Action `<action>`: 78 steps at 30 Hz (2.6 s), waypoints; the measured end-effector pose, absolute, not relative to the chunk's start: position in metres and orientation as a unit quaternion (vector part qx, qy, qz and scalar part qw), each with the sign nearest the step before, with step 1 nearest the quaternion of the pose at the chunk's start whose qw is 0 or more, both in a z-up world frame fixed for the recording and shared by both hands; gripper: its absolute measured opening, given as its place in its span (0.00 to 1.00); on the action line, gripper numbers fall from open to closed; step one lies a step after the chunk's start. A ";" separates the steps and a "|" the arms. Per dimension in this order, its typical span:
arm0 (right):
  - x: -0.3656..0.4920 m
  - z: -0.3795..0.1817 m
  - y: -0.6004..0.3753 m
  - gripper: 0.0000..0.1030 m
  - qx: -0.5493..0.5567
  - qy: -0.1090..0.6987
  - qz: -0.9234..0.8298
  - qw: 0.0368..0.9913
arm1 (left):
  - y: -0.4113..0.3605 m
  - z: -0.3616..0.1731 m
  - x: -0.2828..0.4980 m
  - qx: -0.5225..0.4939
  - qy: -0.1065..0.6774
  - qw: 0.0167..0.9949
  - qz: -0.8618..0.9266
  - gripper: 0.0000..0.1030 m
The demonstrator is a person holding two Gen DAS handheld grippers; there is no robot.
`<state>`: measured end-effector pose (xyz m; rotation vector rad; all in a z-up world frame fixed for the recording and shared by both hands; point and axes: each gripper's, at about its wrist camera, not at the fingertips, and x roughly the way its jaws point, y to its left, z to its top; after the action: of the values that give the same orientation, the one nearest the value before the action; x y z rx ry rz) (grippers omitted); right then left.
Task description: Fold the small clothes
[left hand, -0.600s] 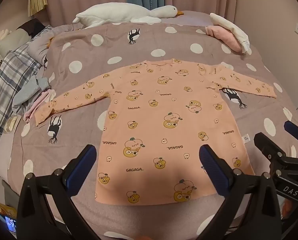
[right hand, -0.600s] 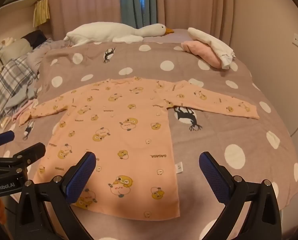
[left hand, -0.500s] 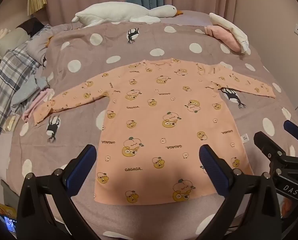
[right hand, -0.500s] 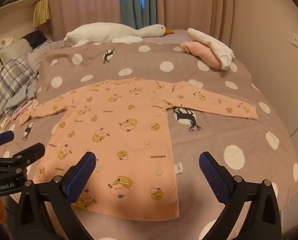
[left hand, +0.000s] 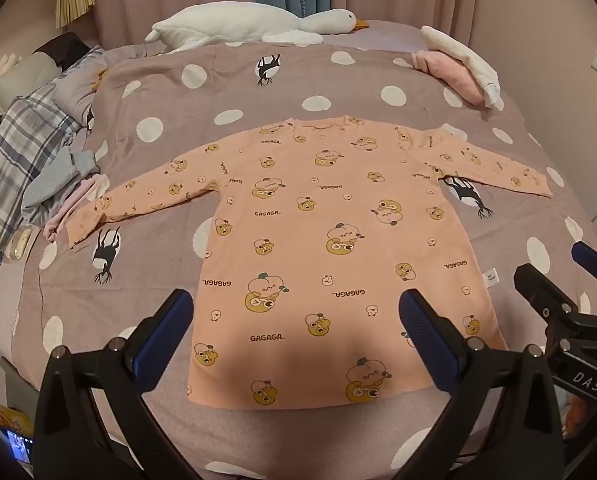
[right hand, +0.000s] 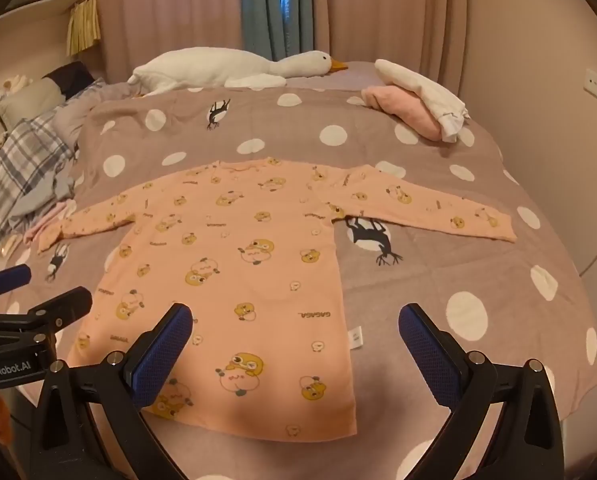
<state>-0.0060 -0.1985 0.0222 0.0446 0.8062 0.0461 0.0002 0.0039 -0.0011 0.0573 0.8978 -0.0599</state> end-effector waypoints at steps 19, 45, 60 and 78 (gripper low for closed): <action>-0.007 0.020 -0.200 0.99 0.022 0.392 0.023 0.920 | 0.002 0.001 -0.001 0.035 0.433 0.900 -0.028 1.00; -0.008 0.017 -0.199 0.99 0.023 0.392 0.024 0.920 | 0.003 -0.006 -0.001 0.037 0.438 0.898 -0.026 1.00; -0.007 0.016 -0.199 0.99 0.024 0.392 0.023 0.919 | 0.002 -0.005 0.000 0.038 0.439 0.897 -0.025 1.00; -0.004 0.014 -0.199 0.99 0.025 0.393 0.024 0.919 | 0.001 -0.006 0.000 0.039 0.440 0.897 -0.023 1.00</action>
<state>-0.0042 -0.1994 0.0143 0.0510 0.8082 0.0496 0.0004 0.0013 -0.0058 0.0816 0.9116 -0.0477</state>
